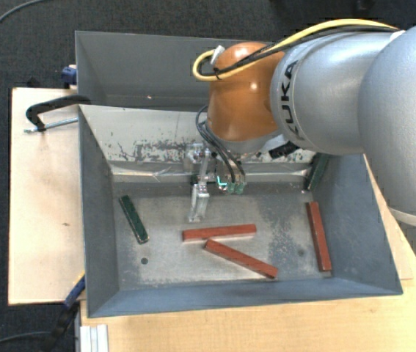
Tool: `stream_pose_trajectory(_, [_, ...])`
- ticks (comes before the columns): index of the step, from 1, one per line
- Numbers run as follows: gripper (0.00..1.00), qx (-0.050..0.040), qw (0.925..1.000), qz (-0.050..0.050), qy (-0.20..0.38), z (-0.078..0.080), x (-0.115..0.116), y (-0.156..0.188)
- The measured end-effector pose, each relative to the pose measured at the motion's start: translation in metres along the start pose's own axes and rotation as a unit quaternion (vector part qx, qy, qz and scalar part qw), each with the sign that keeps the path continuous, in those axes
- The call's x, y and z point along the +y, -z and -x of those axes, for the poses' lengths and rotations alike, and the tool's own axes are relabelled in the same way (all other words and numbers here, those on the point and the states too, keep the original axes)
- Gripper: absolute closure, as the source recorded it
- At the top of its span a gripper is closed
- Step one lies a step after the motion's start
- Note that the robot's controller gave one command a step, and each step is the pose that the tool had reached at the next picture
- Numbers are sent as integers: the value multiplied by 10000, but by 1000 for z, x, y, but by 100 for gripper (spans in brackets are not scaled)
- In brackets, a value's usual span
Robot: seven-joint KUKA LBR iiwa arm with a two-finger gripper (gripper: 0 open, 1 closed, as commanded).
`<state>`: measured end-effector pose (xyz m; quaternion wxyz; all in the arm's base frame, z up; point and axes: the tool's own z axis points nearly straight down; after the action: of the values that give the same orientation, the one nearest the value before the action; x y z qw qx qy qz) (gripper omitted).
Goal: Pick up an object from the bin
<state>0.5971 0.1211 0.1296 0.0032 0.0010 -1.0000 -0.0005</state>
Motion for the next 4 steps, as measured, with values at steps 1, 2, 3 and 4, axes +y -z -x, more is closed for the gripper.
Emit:
stream_pose_trajectory(1, [0, -14, 9981, -3, -615, -70, -56, -61])
stream_pose_trajectory(2, [100, -62, 9981, 12, -608, -67, -55, -56])
stream_pose_trajectory(3, [100, -98, 9990, 5, -447, -74, -50, -55])
stream_pose_trajectory(4, [100, -88, 9993, -6, -353, -74, -43, -56])
